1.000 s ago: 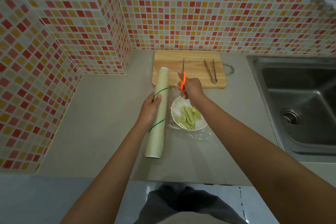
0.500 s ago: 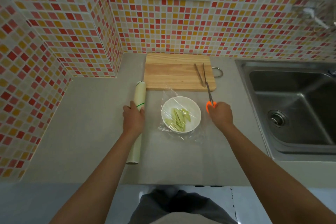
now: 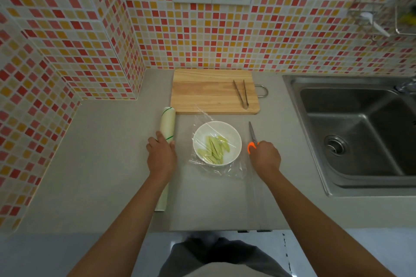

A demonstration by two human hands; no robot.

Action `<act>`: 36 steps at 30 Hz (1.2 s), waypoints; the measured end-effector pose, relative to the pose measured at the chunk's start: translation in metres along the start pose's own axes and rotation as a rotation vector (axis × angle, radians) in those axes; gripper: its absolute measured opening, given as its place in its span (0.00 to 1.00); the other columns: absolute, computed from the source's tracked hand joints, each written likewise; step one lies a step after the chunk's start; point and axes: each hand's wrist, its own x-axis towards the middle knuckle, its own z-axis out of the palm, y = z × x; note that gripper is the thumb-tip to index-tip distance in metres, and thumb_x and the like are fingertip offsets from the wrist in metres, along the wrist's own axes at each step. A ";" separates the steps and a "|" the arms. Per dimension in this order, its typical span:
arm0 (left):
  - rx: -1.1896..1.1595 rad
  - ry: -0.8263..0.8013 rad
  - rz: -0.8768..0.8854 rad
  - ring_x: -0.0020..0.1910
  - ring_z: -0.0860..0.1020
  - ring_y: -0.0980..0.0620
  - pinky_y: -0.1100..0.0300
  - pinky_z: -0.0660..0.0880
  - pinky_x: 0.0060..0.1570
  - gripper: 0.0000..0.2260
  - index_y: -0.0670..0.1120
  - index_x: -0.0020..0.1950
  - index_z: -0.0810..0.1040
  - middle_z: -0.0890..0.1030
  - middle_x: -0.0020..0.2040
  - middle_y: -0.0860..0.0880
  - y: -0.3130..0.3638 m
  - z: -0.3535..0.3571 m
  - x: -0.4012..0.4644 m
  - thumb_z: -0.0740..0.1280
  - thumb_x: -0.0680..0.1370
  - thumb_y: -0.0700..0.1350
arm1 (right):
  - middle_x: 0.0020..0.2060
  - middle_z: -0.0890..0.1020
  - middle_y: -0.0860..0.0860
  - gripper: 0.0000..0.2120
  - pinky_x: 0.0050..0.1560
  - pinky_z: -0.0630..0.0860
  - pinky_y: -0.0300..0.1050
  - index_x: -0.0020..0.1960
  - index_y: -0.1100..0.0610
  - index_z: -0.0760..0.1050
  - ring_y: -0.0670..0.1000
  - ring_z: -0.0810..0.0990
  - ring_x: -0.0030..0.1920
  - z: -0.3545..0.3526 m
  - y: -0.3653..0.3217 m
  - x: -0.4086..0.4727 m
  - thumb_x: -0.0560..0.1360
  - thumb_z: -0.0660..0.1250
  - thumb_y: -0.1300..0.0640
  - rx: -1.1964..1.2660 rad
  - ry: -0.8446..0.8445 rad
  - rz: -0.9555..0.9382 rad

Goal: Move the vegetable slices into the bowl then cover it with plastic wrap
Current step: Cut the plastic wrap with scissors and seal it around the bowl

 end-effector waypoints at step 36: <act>0.183 0.187 0.090 0.61 0.69 0.38 0.45 0.68 0.55 0.26 0.38 0.73 0.64 0.71 0.65 0.38 -0.008 -0.012 -0.004 0.59 0.80 0.52 | 0.50 0.78 0.57 0.14 0.39 0.71 0.47 0.53 0.61 0.75 0.60 0.81 0.41 -0.010 0.008 -0.006 0.79 0.60 0.50 -0.037 0.228 -0.106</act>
